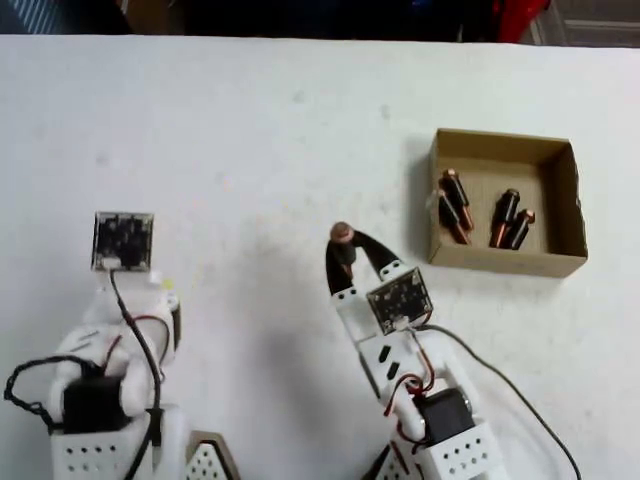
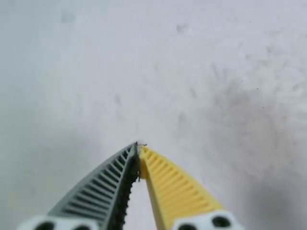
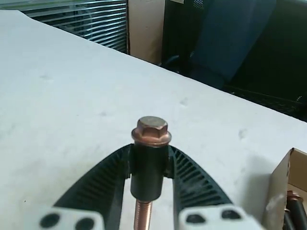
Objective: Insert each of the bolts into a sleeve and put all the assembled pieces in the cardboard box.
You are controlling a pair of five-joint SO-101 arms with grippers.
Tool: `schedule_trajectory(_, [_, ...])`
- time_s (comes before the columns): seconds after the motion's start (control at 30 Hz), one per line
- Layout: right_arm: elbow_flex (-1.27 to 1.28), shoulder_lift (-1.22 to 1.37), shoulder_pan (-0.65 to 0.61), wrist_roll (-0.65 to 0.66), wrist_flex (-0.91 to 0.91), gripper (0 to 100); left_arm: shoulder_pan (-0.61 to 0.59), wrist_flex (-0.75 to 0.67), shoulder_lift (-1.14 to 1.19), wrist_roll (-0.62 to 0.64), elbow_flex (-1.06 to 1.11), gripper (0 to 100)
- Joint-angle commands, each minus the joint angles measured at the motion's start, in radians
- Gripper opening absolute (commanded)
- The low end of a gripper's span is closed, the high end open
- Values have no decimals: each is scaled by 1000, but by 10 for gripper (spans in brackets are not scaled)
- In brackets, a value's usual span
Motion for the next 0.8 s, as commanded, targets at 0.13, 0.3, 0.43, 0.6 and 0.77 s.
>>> schedule_trajectory(0.13, [9, -8, 10, 11, 2, 17, -8, -25, -183, -34, 117, 20])
schedule_trajectory(0.3, [9, -8, 10, 11, 2, 17, -8, -25, -249, -95, 201, 20])
schedule_trajectory(0.43, [9, -7, 10, 11, 2, 17, -7, -25, -274, -100, 262, 20])
schedule_trajectory(0.6, [9, -5, 10, 11, 2, 17, -7, -18, -275, -100, 292, 20])
schedule_trajectory(0.77, [9, -4, 10, 11, 4, 17, -7, -17, -275, -100, 358, 21])
